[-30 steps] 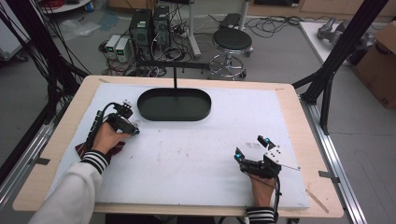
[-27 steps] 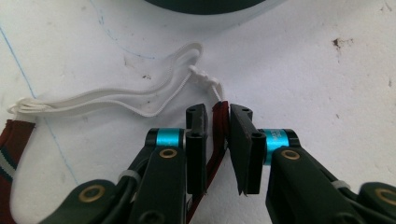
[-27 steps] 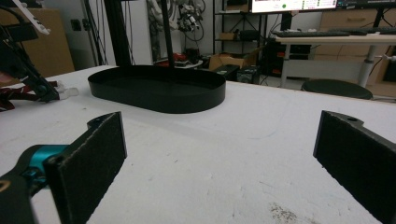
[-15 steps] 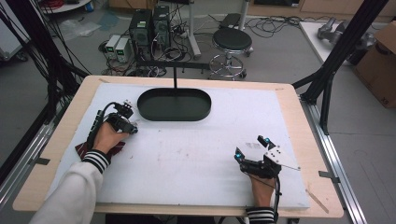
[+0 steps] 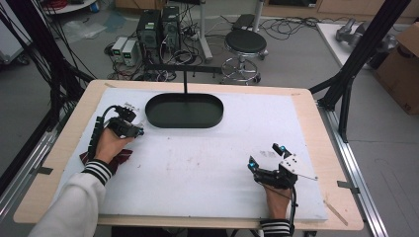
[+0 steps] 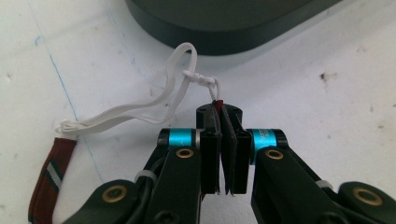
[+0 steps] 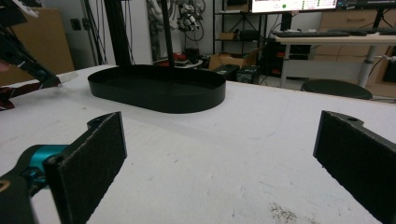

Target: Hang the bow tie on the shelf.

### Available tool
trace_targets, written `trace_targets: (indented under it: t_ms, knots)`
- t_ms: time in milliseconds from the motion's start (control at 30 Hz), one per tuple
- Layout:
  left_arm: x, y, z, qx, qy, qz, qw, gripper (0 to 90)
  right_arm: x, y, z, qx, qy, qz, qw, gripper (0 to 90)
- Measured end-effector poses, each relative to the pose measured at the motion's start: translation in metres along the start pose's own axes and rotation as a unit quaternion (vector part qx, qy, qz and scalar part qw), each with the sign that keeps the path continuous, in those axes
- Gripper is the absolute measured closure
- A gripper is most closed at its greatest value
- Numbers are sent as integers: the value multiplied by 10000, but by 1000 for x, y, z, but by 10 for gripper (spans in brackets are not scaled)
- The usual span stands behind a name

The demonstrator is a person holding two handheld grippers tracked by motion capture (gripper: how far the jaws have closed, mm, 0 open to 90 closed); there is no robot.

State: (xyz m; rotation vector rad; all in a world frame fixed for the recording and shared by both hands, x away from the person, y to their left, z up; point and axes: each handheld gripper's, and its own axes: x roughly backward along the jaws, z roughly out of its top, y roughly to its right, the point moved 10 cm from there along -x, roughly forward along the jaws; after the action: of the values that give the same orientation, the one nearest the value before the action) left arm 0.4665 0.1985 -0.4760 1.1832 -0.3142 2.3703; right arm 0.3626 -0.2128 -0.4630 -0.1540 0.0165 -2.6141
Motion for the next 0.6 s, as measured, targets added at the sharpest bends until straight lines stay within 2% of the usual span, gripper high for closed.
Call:
trace_targets:
  t_ms: [100,267,367,600]
  knots:
    - [7,-1,6,35,310,-51,9995,860,0,0,0,-1,2,1,10000,15]
    - [19,-3,15,73,759,7,9971,860,0,0,0,11,-1,-4,10000,15]
    - [27,-4,22,95,1060,99,9943,861,0,0,0,10,0,-2,10000,15]
    - [40,-6,35,182,1511,204,9881,861,0,0,0,10,0,-1,10000,15]
